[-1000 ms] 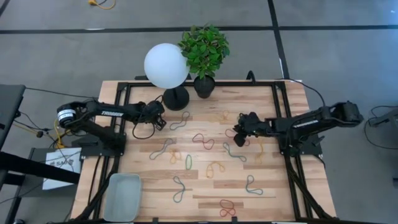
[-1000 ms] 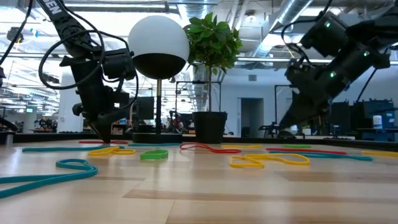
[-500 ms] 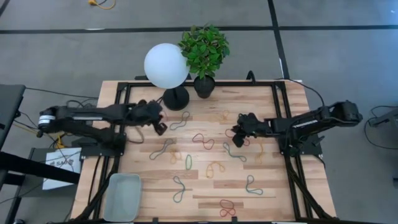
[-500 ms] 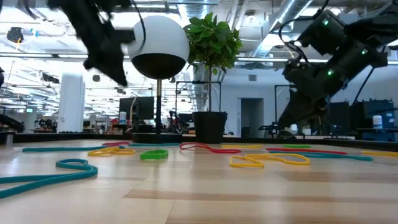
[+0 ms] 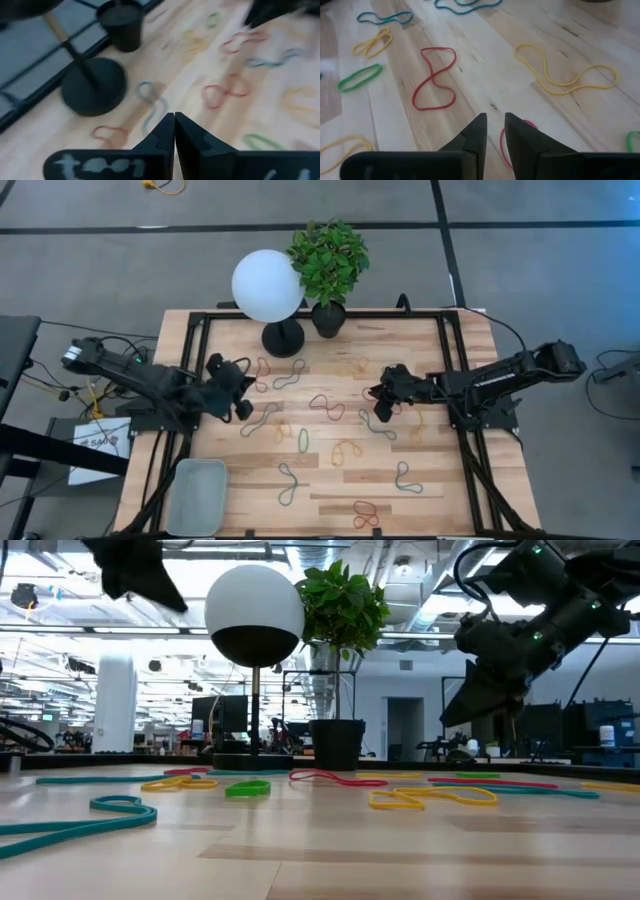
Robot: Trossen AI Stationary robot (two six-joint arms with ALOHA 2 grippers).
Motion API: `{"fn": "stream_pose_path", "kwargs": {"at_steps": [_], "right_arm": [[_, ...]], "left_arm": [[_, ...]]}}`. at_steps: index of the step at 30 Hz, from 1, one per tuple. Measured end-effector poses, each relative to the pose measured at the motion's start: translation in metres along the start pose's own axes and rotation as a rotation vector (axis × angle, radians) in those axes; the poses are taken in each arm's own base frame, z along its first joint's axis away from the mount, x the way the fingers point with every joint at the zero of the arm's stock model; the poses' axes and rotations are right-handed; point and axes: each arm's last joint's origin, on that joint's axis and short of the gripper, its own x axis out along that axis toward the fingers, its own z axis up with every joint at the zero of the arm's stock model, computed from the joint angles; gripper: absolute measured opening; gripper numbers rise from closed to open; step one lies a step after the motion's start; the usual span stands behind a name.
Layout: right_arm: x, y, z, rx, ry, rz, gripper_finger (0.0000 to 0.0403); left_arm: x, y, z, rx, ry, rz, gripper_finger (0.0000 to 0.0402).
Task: Pick and place items into bin
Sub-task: Put the red rubber band into the gray bin
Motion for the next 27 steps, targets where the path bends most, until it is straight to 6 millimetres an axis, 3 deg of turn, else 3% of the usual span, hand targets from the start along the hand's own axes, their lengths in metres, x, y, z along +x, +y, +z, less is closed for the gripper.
{"fn": "stream_pose_path", "kwargs": {"at_steps": [5, 13, 21, 27], "right_arm": [[0.0, 0.0, 0.003, 0.01, -0.024, 0.008, 0.0064], [0.0, 0.0, 0.003, 0.007, -0.032, 0.009, 0.0064], [0.0, 0.0, 0.003, 0.005, -0.031, 0.009, 0.0064], [0.0, 0.0, 0.003, 0.005, -0.031, 0.008, 0.0064]], "left_arm": [[0.037, -0.009, -0.025, 0.063, 0.093, 0.108, 0.0026], [0.094, -0.017, -0.041, -0.067, 0.171, 0.269, 0.0096], [0.133, 0.0, -0.05, -0.109, 0.368, 0.336, 0.0123], [0.15, 0.022, -0.043, -0.1, 0.449, 0.301, 0.0123]]}}
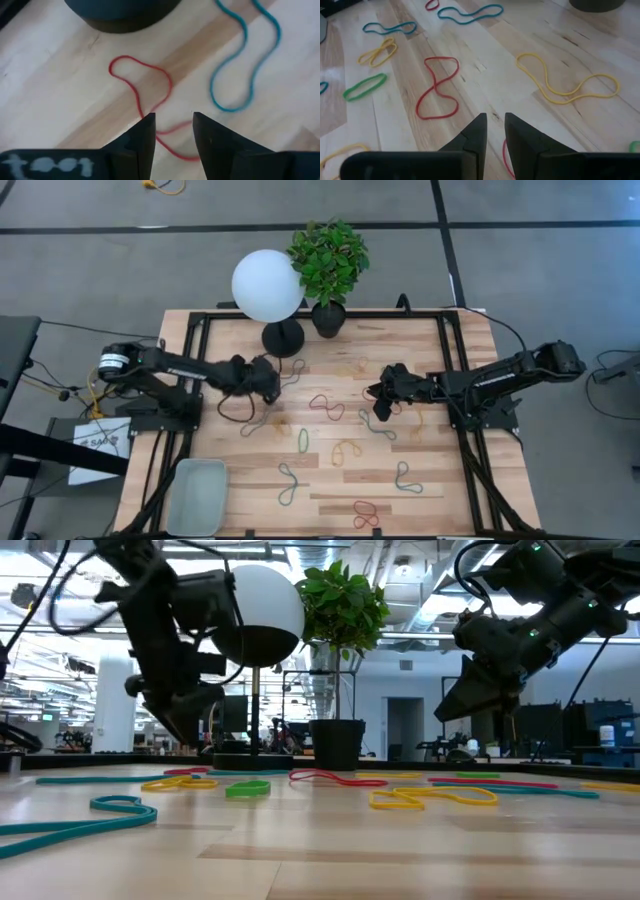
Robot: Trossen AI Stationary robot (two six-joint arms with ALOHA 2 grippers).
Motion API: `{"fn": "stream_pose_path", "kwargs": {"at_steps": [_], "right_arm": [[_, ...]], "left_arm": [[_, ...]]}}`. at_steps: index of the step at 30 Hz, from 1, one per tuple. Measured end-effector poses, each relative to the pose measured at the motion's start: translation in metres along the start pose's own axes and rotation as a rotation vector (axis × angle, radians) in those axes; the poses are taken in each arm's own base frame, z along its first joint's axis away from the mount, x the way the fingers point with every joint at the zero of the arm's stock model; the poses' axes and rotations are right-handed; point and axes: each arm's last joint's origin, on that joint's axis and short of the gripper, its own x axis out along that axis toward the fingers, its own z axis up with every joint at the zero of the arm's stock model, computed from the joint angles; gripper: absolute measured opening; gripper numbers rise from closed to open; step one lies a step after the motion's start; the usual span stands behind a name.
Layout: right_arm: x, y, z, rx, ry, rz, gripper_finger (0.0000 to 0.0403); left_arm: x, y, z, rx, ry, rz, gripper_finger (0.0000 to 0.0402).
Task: Pick and place items into bin
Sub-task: Put the red rubber band into the gray bin
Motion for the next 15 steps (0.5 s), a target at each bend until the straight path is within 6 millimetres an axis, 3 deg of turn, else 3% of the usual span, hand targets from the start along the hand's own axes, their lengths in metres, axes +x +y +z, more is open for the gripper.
{"fn": "stream_pose_path", "kwargs": {"at_steps": [6, 15], "right_arm": [[0.0, 0.0, 0.0, 0.0, 0.0, 0.0, 0.0064], [0.0, 0.0, 0.0, -0.001, 0.001, 0.001, 0.0064]], "left_arm": [[0.013, 0.019, 0.015, -0.033, 0.063, -0.048, 0.0123], [0.024, 0.017, 0.022, -0.015, 0.052, -0.109, 0.0123]]}}
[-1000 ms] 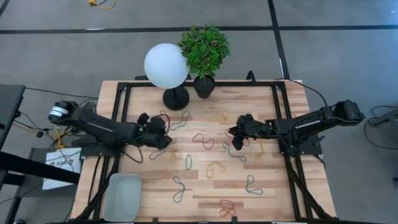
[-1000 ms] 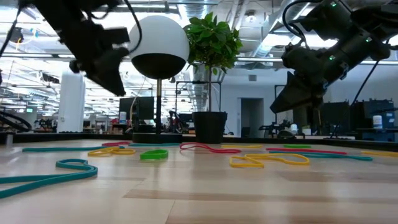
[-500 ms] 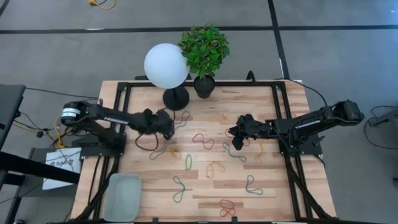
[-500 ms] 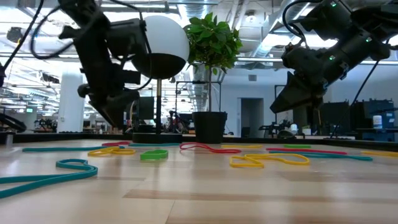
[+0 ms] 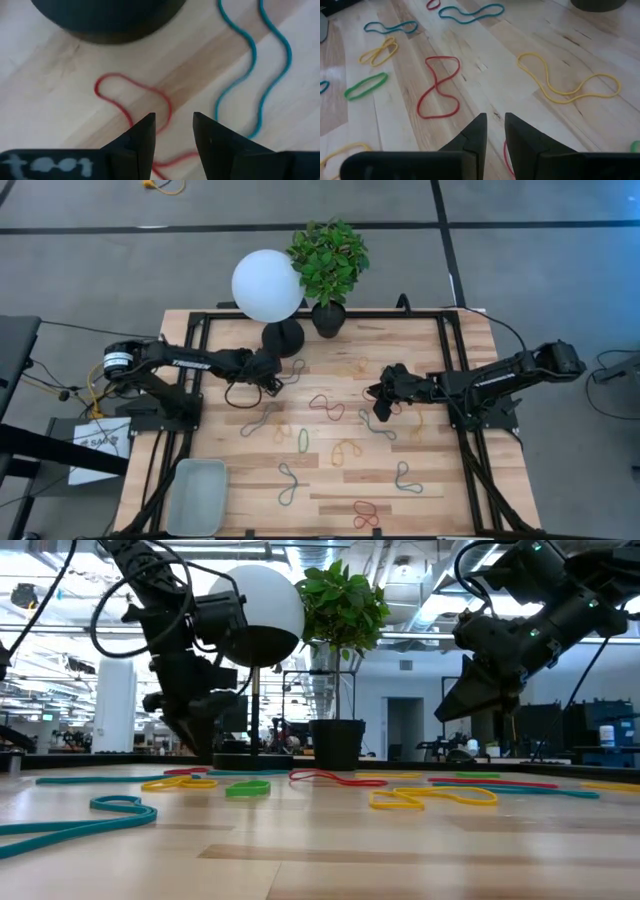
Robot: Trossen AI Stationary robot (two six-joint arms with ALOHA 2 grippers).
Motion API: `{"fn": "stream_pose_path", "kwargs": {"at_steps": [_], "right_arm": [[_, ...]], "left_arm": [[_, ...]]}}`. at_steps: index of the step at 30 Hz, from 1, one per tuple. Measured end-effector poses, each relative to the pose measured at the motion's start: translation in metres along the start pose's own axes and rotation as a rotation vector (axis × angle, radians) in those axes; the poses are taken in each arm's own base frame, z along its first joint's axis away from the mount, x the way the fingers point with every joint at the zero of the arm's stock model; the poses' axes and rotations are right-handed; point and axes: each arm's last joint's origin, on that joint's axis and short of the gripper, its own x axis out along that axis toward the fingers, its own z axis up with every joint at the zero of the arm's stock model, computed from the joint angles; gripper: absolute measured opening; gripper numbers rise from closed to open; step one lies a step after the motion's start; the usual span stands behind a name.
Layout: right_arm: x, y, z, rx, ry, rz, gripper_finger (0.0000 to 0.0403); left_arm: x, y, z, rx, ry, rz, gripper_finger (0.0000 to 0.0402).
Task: Pick and place items into bin
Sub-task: Put the red rubber band into the gray bin
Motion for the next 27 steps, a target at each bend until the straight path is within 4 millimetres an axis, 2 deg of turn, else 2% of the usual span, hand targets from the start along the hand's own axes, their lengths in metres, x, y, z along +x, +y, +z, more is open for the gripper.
{"fn": "stream_pose_path", "kwargs": {"at_steps": [4, 10, 18, 22, 27], "right_arm": [[0.0, 0.0, 0.0, 0.0, -0.001, 0.001, 0.0064], [0.0, 0.0, 0.0, -0.001, 0.002, 0.001, 0.0064], [0.0, 0.0, 0.0, 0.0, 0.001, 0.001, 0.0064], [0.0, 0.0, 0.0, -0.001, 0.002, 0.001, 0.0064], [0.0, 0.0, 0.0, 0.006, 0.002, 0.002, 0.0064]], "left_arm": [[0.01, -0.001, 0.002, -0.004, -0.002, 0.003, 0.0123], [0.036, 0.001, 0.004, -0.031, 0.043, 0.024, 0.0123], [0.044, 0.006, 0.008, -0.101, 0.037, 0.034, 0.0121], [0.044, 0.007, 0.007, -0.1, 0.053, 0.021, 0.0094], [0.045, 0.007, 0.006, -0.086, 0.059, 0.025, 0.003]]}}
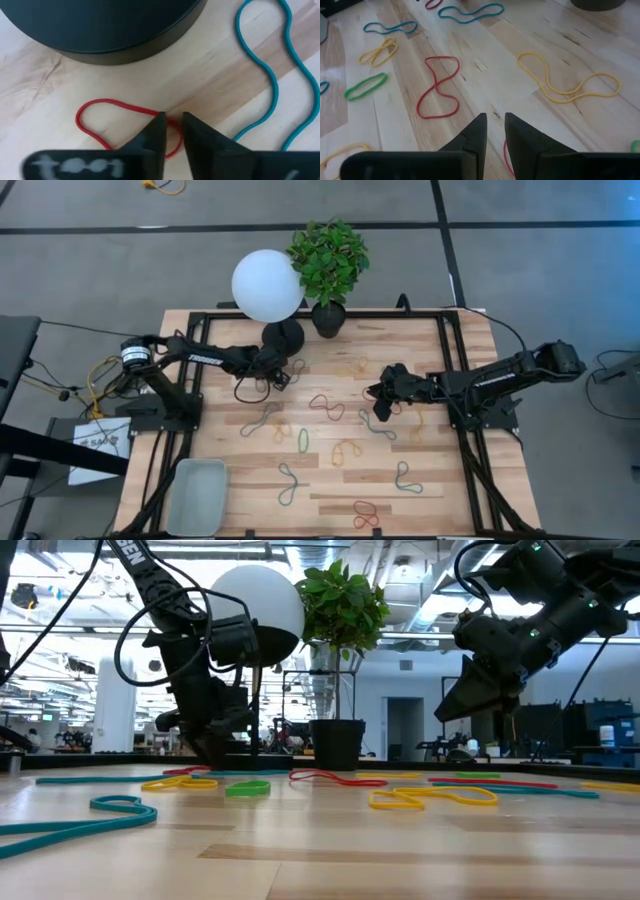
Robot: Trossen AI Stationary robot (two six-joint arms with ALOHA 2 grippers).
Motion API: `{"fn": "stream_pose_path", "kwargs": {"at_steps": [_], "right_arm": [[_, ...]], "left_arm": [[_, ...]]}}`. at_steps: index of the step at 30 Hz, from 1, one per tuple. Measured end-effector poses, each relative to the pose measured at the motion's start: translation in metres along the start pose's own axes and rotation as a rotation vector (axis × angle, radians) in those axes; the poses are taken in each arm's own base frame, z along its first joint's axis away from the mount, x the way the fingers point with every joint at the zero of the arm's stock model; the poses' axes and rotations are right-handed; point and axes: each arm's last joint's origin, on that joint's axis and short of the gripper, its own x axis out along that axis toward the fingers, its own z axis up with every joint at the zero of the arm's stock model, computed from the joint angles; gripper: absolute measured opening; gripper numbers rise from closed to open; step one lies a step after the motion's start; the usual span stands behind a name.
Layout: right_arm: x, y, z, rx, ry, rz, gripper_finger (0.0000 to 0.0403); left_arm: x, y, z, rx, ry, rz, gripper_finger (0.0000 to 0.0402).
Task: Pick and place items into bin
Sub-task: Put the red rubber band into the gray bin
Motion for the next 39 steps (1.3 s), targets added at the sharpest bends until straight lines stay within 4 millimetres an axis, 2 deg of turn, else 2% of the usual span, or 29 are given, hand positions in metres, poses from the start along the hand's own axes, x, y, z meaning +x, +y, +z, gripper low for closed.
{"fn": "stream_pose_path", "kwargs": {"at_steps": [2, 8, 13, 19, 23, 29, 34, 39], "right_arm": [[0.0, 0.0, 0.0, 0.0, 0.0, 0.0, 0.0064], [0.0, 0.0, 0.0, 0.001, 0.0, 0.0, 0.0064], [0.0, 0.0, 0.0, 0.001, 0.0, 0.0, 0.0064], [0.0, 0.0, 0.0, 0.025, 0.001, 0.002, 0.0064], [0.0, 0.0, 0.0, 0.036, 0.002, 0.001, 0.0064], [0.0, 0.0, 0.0, 0.052, 0.003, 0.001, 0.0064], [0.0, 0.0, 0.0, 0.052, 0.003, 0.001, 0.0064], [0.0, 0.0, 0.0, 0.052, 0.003, 0.001, 0.0064]], "left_arm": [[0.0, 0.0, 0.0, 0.021, 0.001, 0.004, 0.0009], [-0.001, 0.0, -0.001, 0.051, 0.006, 0.003, 0.0002], [-0.019, -0.006, -0.006, 0.109, -0.006, -0.058, 0.0001], [-0.075, -0.01, -0.017, 0.121, -0.056, -0.186, 0.0], [-0.123, -0.012, -0.036, 0.118, -0.119, -0.34, 0.0], [-0.19, -0.013, -0.075, 0.096, -0.281, -0.579, 0.0], [-0.224, -0.008, -0.108, 0.153, -0.327, -0.75, 0.0], [-0.24, -0.006, -0.14, 0.327, -0.181, -0.912, 0.0]]}}
